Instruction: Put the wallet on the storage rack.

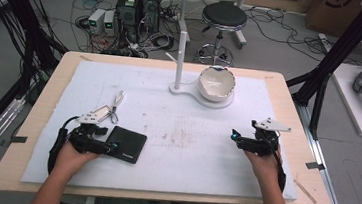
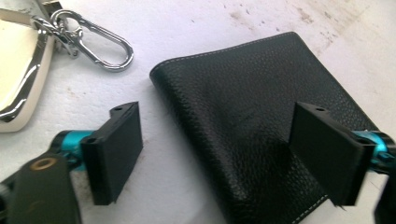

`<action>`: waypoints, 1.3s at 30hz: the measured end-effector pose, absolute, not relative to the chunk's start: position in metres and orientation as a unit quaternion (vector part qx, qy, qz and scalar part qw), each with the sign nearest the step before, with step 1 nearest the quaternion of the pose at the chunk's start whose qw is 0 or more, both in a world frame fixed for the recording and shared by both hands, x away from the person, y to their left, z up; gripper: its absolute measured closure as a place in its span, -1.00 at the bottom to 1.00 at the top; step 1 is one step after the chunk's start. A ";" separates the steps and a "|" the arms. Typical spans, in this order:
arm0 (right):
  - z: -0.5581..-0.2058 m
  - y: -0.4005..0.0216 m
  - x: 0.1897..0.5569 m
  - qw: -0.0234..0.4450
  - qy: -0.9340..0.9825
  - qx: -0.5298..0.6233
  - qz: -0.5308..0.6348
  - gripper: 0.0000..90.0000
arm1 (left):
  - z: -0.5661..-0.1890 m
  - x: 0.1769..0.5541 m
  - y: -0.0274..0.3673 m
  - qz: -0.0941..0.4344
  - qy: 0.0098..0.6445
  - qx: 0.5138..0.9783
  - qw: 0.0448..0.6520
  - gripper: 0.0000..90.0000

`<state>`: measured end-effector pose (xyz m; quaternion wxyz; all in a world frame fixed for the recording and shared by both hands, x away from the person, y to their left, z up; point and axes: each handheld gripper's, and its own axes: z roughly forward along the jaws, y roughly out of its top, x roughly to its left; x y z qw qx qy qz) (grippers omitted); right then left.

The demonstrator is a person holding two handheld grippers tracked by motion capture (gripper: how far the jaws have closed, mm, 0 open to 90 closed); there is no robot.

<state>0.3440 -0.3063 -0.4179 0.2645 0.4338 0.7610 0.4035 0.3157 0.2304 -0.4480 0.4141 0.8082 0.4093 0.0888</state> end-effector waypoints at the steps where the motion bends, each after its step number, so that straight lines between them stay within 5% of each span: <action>1: -0.418 -0.306 0.344 0.262 0.762 0.434 0.403 -0.65 | -0.448 0.316 0.230 0.089 0.409 0.808 0.414 -0.49; 5: -0.418 -0.305 0.344 0.264 0.763 0.432 0.402 -0.65 | -0.448 0.311 0.228 0.082 0.411 0.805 0.421 -0.23; 11: -0.419 -0.304 0.345 0.264 0.765 0.430 0.400 -0.65 | -0.447 0.310 0.228 0.082 0.417 0.803 0.418 -0.10; 24: -0.419 -0.302 0.344 0.266 0.769 0.428 0.394 -0.65 | -0.435 0.308 0.215 0.135 0.387 0.824 0.391 0.74; 39: -0.421 -0.305 0.343 0.268 0.774 0.422 0.388 -0.65 | -0.407 0.304 0.213 0.133 0.364 0.798 0.461 0.84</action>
